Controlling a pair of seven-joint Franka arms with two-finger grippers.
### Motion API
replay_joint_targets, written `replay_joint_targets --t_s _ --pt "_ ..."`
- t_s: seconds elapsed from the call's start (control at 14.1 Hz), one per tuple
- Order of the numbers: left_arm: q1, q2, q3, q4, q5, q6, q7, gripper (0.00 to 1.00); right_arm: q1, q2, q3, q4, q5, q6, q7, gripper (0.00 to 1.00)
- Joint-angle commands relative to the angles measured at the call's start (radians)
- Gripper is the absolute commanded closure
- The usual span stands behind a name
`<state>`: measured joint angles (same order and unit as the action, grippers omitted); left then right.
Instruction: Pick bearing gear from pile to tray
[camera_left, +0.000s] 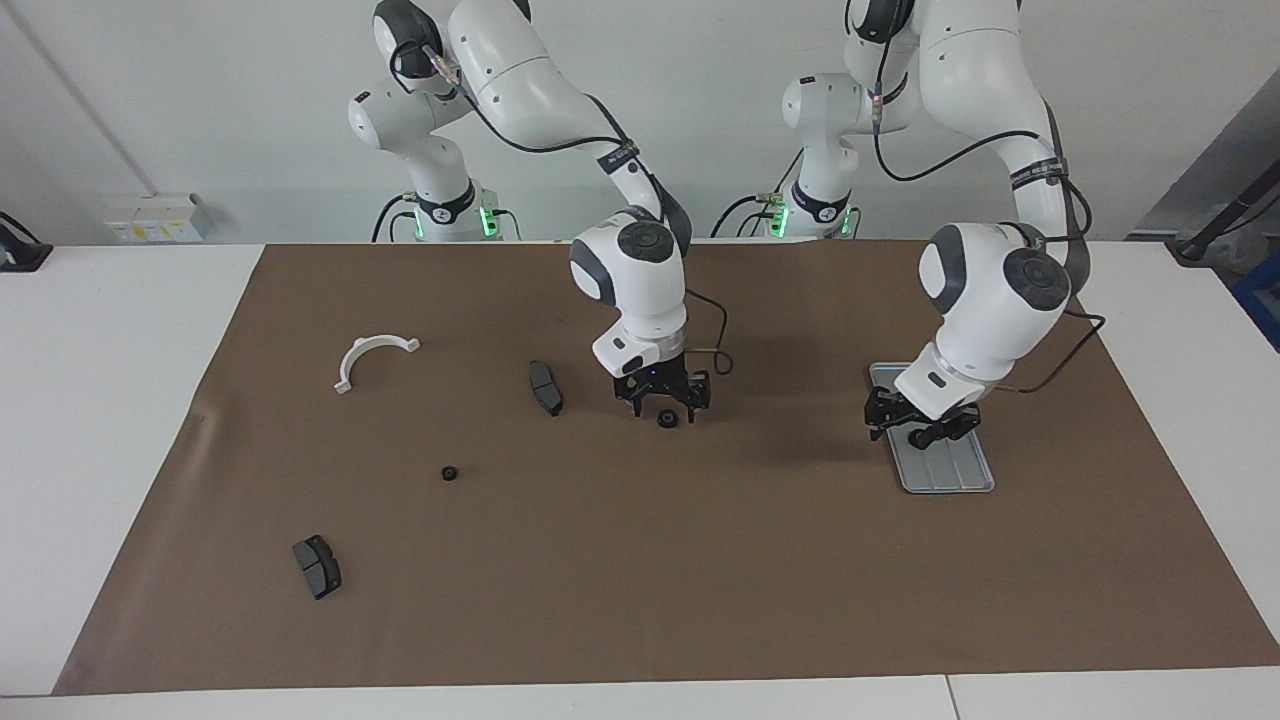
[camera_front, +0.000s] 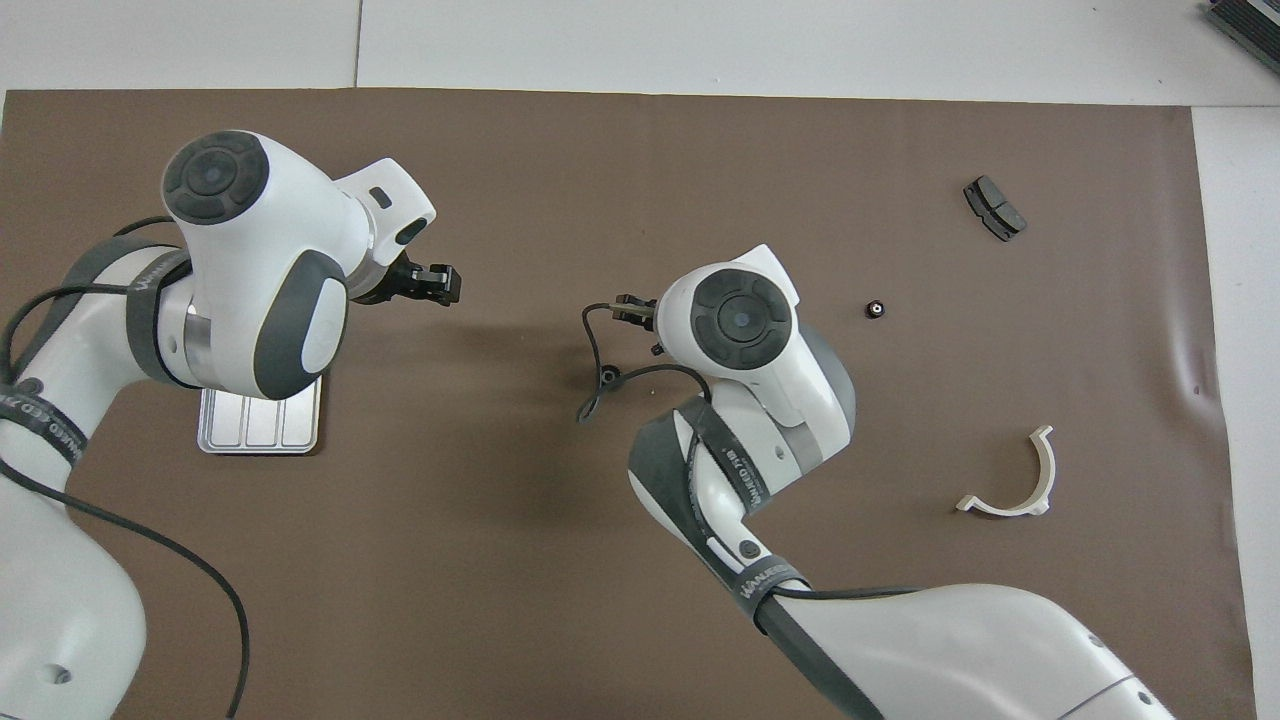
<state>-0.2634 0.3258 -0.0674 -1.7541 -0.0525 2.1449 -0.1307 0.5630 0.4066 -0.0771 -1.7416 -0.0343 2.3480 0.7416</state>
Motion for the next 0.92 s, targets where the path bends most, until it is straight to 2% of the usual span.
replay_joint_targets --t_s 0.0,0.14,0.43,0.64,0.85 --pt "-0.100 0.013 0.018 0.025 -0.007 0.023 -0.081 0.30 -0.093 -0.052 0.014 -0.019 -0.016 -0.050 -0.149 0.00" --pt "-0.167 0.047 0.020 0.057 0.000 0.023 -0.183 0.34 -0.156 -0.063 0.014 -0.019 -0.016 -0.068 -0.272 0.00" --pt "-0.269 0.088 0.024 0.058 0.041 0.024 -0.230 0.39 -0.279 -0.057 0.017 -0.023 -0.016 -0.056 -0.490 0.00" --pt "-0.299 0.110 0.023 0.068 0.068 0.026 -0.251 0.40 -0.350 -0.040 0.019 -0.027 0.005 -0.047 -0.631 0.00" --pt "-0.321 0.142 0.024 0.111 0.071 0.020 -0.296 0.42 -0.367 -0.006 0.019 -0.042 0.036 0.002 -0.717 0.00"
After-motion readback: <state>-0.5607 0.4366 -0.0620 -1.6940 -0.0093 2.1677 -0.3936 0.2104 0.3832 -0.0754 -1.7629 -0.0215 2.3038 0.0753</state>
